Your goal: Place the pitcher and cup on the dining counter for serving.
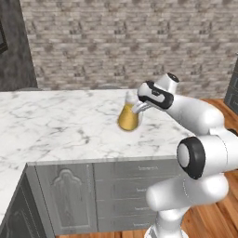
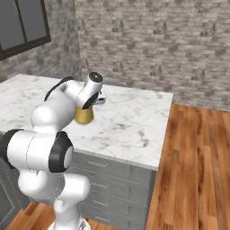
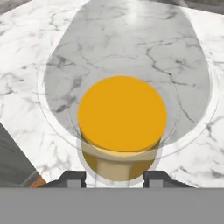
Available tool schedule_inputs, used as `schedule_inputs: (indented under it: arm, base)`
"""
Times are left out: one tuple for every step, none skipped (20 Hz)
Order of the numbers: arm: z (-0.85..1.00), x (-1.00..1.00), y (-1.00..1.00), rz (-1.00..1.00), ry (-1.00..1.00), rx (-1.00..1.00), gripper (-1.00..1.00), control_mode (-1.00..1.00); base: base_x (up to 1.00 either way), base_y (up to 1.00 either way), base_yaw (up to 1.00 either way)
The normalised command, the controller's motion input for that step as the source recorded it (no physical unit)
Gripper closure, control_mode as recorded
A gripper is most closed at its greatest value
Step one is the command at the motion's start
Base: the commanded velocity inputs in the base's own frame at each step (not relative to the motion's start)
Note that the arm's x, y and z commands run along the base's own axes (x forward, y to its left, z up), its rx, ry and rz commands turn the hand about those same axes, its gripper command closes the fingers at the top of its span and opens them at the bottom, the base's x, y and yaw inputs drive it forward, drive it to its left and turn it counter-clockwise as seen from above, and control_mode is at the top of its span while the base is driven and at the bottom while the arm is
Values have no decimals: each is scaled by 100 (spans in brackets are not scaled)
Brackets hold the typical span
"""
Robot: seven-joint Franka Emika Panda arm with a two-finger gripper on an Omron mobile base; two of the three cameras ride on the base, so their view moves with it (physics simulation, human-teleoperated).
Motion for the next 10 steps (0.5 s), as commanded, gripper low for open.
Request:
schedule_inputs:
  arm:
    - [-22,44,35,6,-5,-14,100,-100]
    - [-19,45,34,5,-5,-14,100,-100]
    - [-16,46,32,2,-5,-13,100,-100]
    - [-16,48,31,1,-5,-12,100,-100]
    - [-15,50,30,0,-7,-11,100,-100]
    - [-16,52,31,0,-8,-9,100,-100]
    - [-16,54,31,0,-8,-9,100,-100]
    - [-19,55,30,0,-7,-8,100,-100]
    - [-20,56,30,0,-6,-8,100,-100]
    - [-21,61,27,0,-2,-6,100,-100]
  base:
    - [0,0,0]
    - [0,0,0]
    - [0,0,0]
    - [0,0,0]
    - [0,0,0]
    - [0,0,0]
    - [0,0,0]
    - [0,0,0]
    - [0,0,0]
    - [0,0,0]
